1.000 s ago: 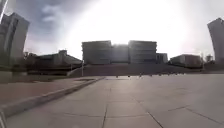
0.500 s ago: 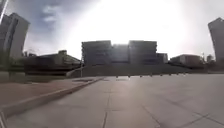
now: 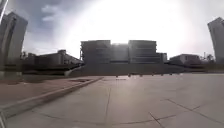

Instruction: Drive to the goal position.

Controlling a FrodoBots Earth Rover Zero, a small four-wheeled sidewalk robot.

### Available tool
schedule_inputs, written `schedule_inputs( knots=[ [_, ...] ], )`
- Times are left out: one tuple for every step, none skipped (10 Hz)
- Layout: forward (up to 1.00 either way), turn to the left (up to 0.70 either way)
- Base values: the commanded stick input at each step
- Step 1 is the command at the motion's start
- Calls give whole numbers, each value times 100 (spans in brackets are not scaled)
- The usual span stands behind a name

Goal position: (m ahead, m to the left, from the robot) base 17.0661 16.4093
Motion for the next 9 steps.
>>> schedule_inputs(
  knots=[
    [100, 0],
    [100, 0],
    [100, 0],
    [100, 0],
    [100, 0],
    [100, 0],
    [100, 0],
    [100, 0],
    [100, 0]
  ],
)
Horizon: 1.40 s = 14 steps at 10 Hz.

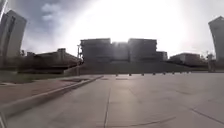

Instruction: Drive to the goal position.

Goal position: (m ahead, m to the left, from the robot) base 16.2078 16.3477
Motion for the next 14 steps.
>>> schedule_inputs(
  knots=[
    [100, 0],
    [100, 0],
    [100, 0],
    [100, 0],
    [100, 0],
    [100, 0],
    [100, 0],
    [100, 0],
    [100, 0],
    [100, 0],
    [100, 0],
    [100, 0],
    [100, 0],
    [100, 0]
  ],
)
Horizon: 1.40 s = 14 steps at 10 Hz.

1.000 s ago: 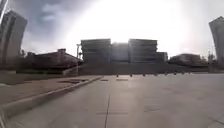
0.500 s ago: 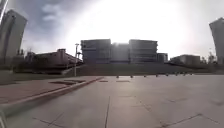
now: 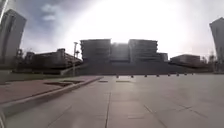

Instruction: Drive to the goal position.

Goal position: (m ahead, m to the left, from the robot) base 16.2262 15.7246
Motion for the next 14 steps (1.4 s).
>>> schedule_inputs(
  knots=[
    [100, 0],
    [100, 0],
    [100, 0],
    [100, 0],
    [100, 0],
    [100, 0],
    [100, 0],
    [100, 0],
    [100, 0],
    [100, 0],
    [100, 0],
    [100, 0],
    [100, 0],
    [100, 0]
  ],
)
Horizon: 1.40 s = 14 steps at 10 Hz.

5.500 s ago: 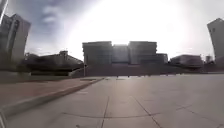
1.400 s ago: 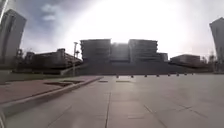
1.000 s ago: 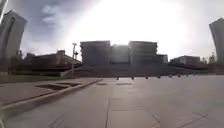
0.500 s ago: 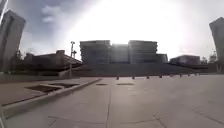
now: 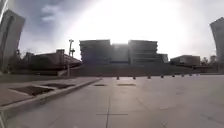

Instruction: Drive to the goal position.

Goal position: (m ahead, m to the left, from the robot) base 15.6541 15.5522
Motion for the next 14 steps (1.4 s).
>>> schedule_inputs(
  knots=[
    [100, 0],
    [100, 0],
    [100, 0],
    [100, 0],
    [100, 0],
    [100, 0],
    [100, 0],
    [100, 0],
    [100, 0],
    [100, 0],
    [100, 0],
    [100, 0],
    [100, 0],
    [100, 0]
  ],
)
